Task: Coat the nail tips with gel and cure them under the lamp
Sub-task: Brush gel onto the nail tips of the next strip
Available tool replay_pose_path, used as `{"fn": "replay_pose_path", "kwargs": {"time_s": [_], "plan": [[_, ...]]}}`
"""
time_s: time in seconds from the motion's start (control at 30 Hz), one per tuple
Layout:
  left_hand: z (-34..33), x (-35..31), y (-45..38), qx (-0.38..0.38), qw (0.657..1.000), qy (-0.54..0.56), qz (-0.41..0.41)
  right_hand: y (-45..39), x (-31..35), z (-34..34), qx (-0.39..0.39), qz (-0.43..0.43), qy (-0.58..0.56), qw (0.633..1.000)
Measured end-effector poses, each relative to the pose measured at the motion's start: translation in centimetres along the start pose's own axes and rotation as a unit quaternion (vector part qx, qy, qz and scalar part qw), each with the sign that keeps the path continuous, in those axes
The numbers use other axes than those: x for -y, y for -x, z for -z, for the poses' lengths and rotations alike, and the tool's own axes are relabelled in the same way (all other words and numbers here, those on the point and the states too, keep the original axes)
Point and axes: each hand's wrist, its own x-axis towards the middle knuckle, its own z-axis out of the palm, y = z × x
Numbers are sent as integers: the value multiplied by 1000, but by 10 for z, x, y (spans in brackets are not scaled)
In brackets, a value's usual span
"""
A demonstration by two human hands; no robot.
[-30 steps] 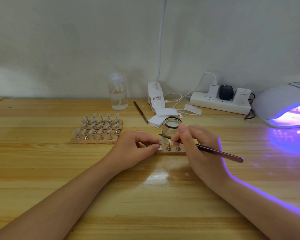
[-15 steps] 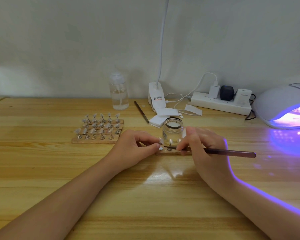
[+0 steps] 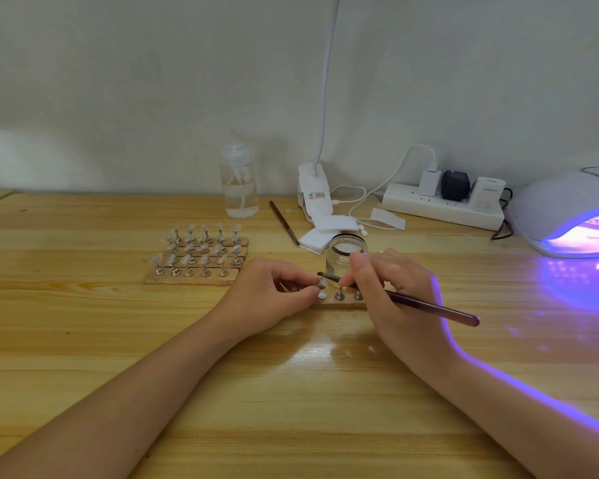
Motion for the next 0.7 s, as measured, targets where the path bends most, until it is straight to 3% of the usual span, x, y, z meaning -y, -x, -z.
{"fn": "replay_pose_path", "kwargs": {"time_s": [0.27,0.7], "plan": [[0,-1,0,-7,1000,1,5,1,0,2,-4,31,7,999],[-1,-1,0,-1,1000,-4,6,1,1,0,-9,-2,2,1000]]}}
